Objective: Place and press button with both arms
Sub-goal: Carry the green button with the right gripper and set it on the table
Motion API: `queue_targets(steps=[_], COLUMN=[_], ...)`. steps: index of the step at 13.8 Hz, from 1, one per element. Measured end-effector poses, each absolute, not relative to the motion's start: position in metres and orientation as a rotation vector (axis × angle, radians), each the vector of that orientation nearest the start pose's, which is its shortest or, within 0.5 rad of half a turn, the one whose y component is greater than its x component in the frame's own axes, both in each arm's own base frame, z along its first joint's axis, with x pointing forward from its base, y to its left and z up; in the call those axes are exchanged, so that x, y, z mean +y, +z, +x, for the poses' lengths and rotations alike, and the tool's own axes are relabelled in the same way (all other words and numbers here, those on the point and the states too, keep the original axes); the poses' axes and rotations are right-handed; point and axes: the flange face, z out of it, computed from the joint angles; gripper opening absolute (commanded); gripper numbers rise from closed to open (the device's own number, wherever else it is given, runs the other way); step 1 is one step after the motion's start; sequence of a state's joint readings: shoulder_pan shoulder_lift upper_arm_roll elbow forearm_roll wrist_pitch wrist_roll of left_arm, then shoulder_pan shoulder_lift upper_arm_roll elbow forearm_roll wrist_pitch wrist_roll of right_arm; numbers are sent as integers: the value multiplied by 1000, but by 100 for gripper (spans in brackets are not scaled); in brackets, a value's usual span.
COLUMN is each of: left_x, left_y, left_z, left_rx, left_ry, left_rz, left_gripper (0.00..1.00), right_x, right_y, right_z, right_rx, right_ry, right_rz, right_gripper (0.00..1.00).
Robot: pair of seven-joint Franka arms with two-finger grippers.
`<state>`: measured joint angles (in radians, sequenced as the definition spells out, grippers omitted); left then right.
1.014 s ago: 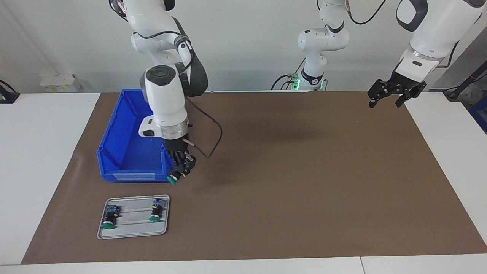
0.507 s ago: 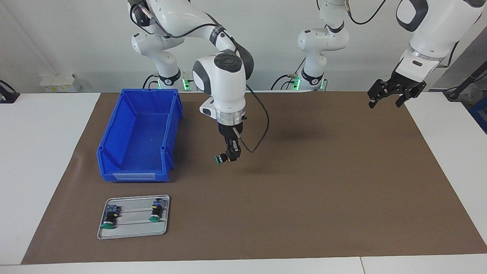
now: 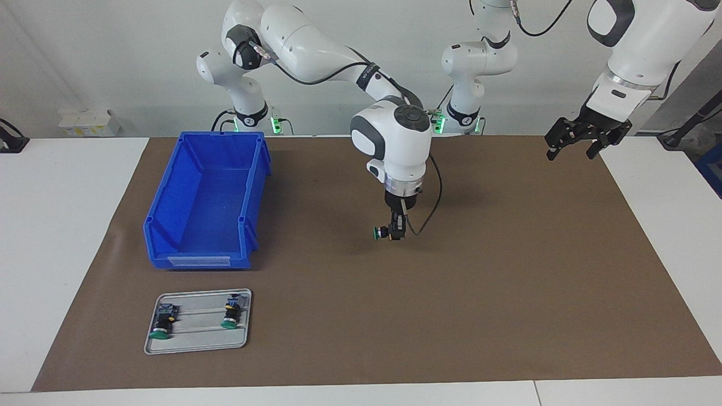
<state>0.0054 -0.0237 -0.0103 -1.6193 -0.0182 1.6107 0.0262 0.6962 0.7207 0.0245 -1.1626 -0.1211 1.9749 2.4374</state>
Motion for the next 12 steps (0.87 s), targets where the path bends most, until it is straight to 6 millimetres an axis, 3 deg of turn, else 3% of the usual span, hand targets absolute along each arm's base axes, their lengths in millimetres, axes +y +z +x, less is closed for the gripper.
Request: queue_targets(steps=[5,11,12], left_x=[-5,-6,-7], left_y=[618,618,618], left_z=[551,551,550], left_rx=[48,50,55], left_ry=[-24,-24,-24], left_rz=[-3159,-3159,-3159], left_gripper=[100,100,100], right_x=[537,552,555], right_y=[365,320,311], right_z=[545,530,526], right_rx=[2210,2169,2163], right_ry=[-137,-151,-149], right_rz=[-2085,-2136,-2146], right_gripper=[0,0,27])
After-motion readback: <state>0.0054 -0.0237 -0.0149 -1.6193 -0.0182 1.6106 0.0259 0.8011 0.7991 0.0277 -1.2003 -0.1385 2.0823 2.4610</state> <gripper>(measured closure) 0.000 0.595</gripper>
